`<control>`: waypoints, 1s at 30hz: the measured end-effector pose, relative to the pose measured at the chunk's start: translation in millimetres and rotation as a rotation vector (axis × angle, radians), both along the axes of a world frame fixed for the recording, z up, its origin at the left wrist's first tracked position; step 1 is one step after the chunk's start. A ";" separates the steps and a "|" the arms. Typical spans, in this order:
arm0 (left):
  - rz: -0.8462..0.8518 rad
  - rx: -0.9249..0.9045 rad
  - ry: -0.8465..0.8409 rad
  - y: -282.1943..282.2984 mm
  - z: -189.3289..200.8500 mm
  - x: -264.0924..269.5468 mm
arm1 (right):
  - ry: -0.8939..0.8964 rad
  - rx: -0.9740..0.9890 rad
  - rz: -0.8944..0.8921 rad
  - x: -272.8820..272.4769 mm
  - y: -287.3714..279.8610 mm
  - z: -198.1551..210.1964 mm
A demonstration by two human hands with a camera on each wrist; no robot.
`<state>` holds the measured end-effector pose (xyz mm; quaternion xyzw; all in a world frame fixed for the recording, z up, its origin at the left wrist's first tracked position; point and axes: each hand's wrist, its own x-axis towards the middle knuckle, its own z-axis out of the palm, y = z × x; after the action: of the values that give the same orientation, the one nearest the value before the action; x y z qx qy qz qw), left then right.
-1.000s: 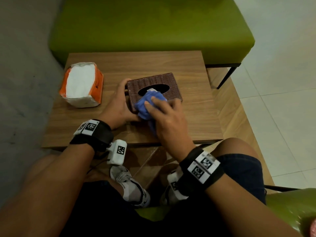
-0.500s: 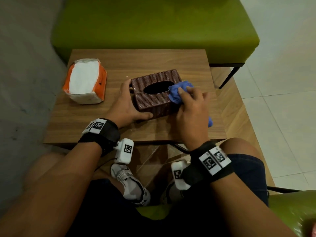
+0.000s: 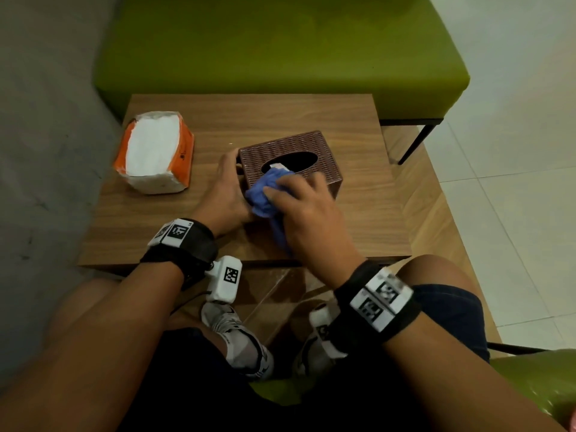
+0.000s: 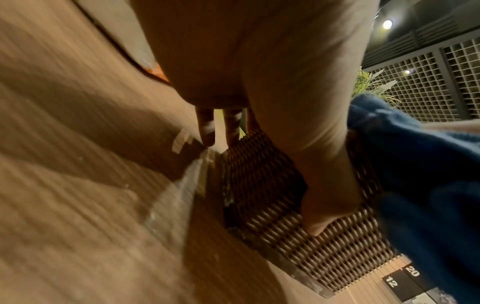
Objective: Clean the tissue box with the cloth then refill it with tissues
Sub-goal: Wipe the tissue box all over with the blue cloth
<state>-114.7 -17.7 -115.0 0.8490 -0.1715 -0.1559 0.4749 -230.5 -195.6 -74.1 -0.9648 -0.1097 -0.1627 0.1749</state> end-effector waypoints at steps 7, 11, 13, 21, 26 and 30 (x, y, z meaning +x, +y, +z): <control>0.022 -0.006 0.034 -2.8 -0.5 -3.5 | 0.026 0.010 -0.191 -0.6 -18.7 6.1; 0.050 0.067 0.087 -4.0 1.9 -1.9 | 0.090 -0.070 0.062 13.9 33.2 14.4; -0.009 0.129 0.010 -8.3 3.8 -1.0 | 0.102 -0.069 0.046 41.5 35.3 18.9; 0.010 0.131 -0.012 -0.2 -11.2 -3.9 | 0.153 -0.207 0.056 59.3 21.1 24.6; 0.038 0.022 0.013 1.3 -6.3 -3.7 | 0.188 -0.110 -0.295 93.4 -9.4 35.5; 0.066 0.050 0.014 -3.5 -6.6 -0.3 | 0.171 -0.167 -0.045 75.2 38.7 37.1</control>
<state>-115.1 -21.2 -121.6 0.8647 -0.1361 -0.1506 0.4595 -155.3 -156.9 -37.0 -0.9886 -0.0858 -0.0740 0.0988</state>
